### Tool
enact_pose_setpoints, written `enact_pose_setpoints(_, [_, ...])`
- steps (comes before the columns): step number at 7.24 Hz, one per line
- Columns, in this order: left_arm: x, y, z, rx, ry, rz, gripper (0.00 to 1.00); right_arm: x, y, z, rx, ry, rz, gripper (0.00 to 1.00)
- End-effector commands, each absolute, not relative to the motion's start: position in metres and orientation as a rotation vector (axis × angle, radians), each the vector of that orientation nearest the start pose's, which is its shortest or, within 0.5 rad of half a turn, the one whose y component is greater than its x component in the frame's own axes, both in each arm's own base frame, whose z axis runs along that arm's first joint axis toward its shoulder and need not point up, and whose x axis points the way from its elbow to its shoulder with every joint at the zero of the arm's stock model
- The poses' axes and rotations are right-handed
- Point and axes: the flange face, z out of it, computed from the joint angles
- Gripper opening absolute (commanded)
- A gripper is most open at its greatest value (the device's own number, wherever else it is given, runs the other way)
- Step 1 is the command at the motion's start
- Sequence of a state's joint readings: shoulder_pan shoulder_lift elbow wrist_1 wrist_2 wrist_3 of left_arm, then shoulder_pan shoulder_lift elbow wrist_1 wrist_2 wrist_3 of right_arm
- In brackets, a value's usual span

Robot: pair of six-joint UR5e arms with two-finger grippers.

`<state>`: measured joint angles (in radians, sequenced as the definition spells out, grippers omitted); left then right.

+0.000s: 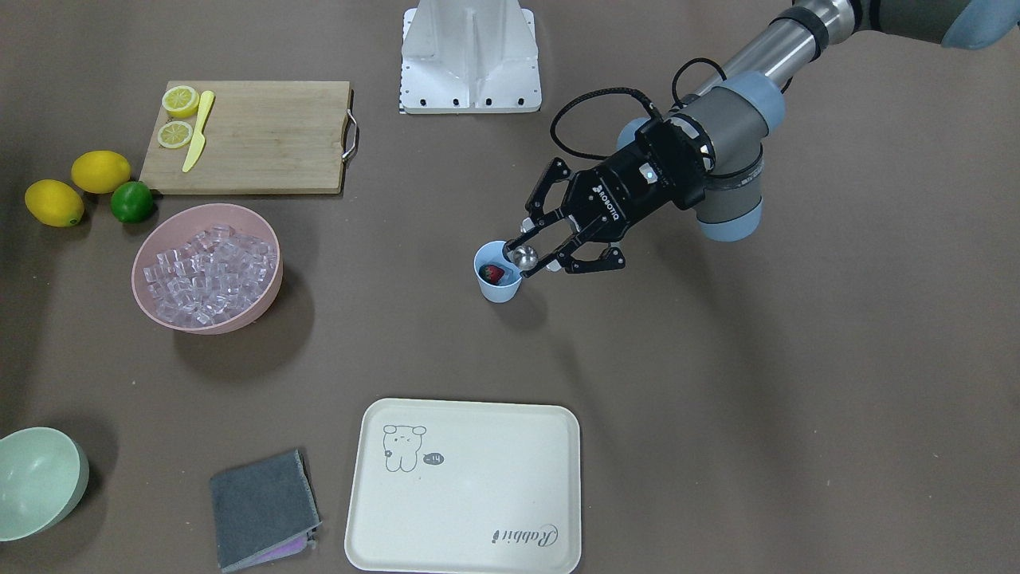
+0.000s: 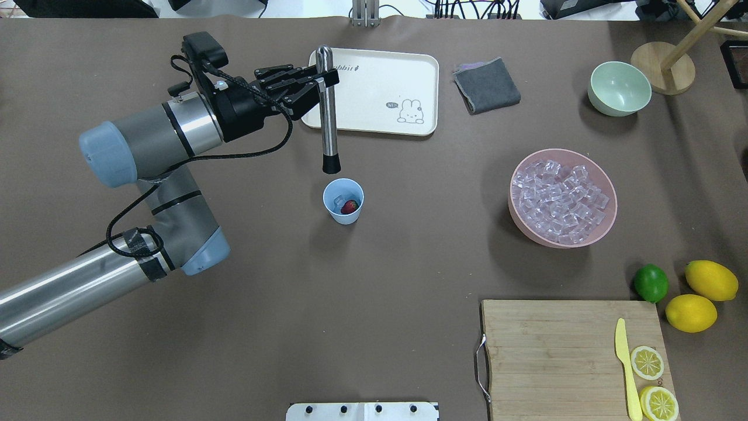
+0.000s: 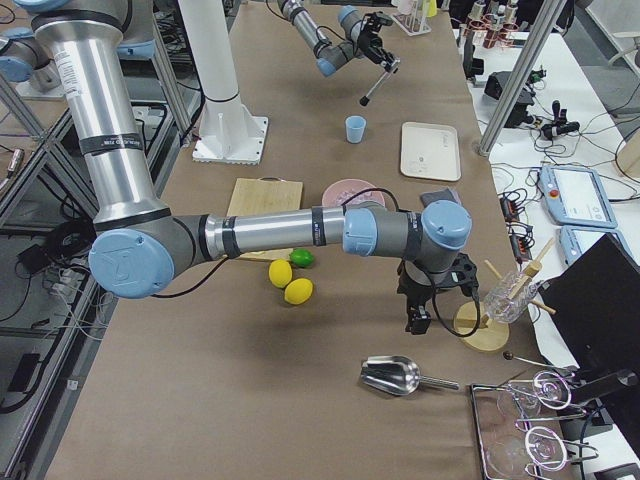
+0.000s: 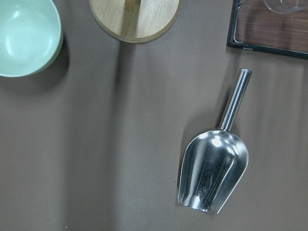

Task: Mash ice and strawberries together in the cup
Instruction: 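Lower the metal rod with the left gripper into the cup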

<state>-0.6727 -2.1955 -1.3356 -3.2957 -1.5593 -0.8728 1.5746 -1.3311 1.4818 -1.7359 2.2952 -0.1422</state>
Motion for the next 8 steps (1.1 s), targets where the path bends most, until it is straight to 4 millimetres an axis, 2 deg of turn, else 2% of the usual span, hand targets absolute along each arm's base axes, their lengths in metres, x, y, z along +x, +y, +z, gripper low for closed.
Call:
enact_pose_setpoints(1, [0.428, -0.495, 0.227, 1.387, 1.659, -0.065, 0.00, 0.069, -0.587, 0.591, 0.042, -0.726, -0.122, 0.99])
enact_pose_setpoints(3, [0.436, -0.487, 0.233, 1.509, 1.573, 0.031, 0.00, 0.069, -0.587, 0.592, 0.045, -0.725, -0.129, 0.99])
enact_pose_setpoints(4, [0.436, -0.486, 0.245, 1.564, 1.491, 0.086, 0.00, 0.070, -0.587, 0.590, 0.052, -0.724, -0.134, 0.99])
enact_pose_setpoints(5, [0.435, -0.482, 0.246, 1.630, 1.433, 0.135, 0.00, 0.069, -0.587, 0.590, 0.051, -0.724, -0.135, 0.99])
enact_pose_setpoints(6, [0.443, -0.473, 0.247, 1.628, 1.455, 0.145, 0.00, 0.069, -0.589, 0.589, 0.050, -0.724, -0.134, 0.99])
enact_pose_setpoints(8, [0.446, -0.458, 0.251, 1.660, 1.526, 0.140, 0.00, 0.069, -0.590, 0.585, 0.059, -0.725, -0.136, 0.99])
